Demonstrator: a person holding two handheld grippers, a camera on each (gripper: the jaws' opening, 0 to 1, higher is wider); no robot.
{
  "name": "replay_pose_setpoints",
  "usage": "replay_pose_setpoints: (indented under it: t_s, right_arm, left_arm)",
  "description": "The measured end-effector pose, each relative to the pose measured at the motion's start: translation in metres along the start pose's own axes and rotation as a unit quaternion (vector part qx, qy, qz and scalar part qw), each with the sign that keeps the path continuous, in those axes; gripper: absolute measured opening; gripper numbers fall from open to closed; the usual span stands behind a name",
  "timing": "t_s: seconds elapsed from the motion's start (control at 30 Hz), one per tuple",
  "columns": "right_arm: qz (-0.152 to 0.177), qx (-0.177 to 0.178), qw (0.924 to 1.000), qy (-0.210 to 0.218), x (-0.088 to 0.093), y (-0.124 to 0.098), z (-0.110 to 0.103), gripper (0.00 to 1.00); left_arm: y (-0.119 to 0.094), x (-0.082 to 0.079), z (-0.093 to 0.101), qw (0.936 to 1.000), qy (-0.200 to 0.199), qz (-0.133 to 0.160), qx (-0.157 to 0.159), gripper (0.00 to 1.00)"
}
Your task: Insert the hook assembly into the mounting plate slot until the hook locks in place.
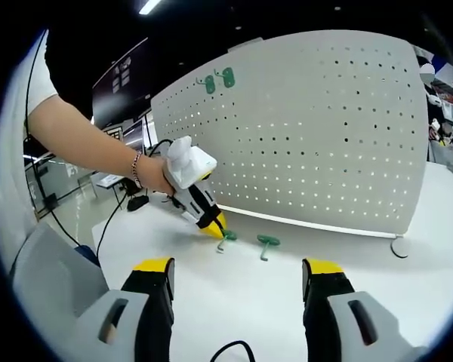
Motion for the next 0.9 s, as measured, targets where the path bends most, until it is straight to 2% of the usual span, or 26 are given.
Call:
replay_pose_setpoints:
  t_s: [0.07,0.1,0.13,0.27,0.33,0.4,0.5,0.6,0.9]
  right_arm:
    - [0.001,0.000,1.0000,0.003,0.000,0.000,0.000,0.67]
    - [0.001,0.001,1.0000,0.004,-0.001,0.000,0.000,0.67]
    - [0.001,0.001,1.0000,0.003,-0.001,0.000,0.000,0.67]
    - [0.001,0.001,1.0000,0.003,-0.001,0.000,0.000,0.66]
    - [0.000,0.001,1.0000,0.002,-0.001,0.000,-0.001,0.66]
    - [-0.001,0.001,1.0000,0.000,-0.001,0.001,-0.001,0.66]
    - [0.001,0.001,1.0000,0.000,-0.001,0.000,-0.001,0.66]
    - [0.002,0.001,1.0000,0.000,-0.002,0.000,-0.001,0.66]
    - [0.006,0.002,1.0000,-0.001,-0.004,-0.002,0.000,0.66]
  left_arm:
    - [-0.001,0.001,-0.001,0.9997,-0.018,0.000,-0.014,0.03]
    - [-0.001,0.001,-0.001,0.9998,-0.014,0.009,-0.011,0.03]
    - [-0.001,0.000,0.000,0.9989,-0.020,0.041,-0.010,0.03]
    - [-0.009,0.005,0.000,0.9971,-0.028,0.066,-0.025,0.03]
    - [-0.010,0.007,0.001,0.9936,-0.060,0.095,-0.011,0.03]
    - [-0.011,0.011,-0.001,0.9939,-0.062,0.089,-0.019,0.03]
    - [-0.014,0.010,0.005,0.9903,-0.066,0.122,-0.012,0.03]
    - [-0.016,0.010,0.009,0.9906,-0.057,0.124,-0.016,0.03]
    - [-0.022,0.003,0.011,0.9852,-0.059,0.159,-0.023,0.02]
Point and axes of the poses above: the point that each gripper's makers call its tool centre point, and the gripper's own axes: y roughly forward along the fingers, z roughly to its right, x roughly out of its underside, the point moved 10 cm from there along -y, roughly backward along the fingers, and after that the axes turned 2 degrees about z, right-handed, at the moved point
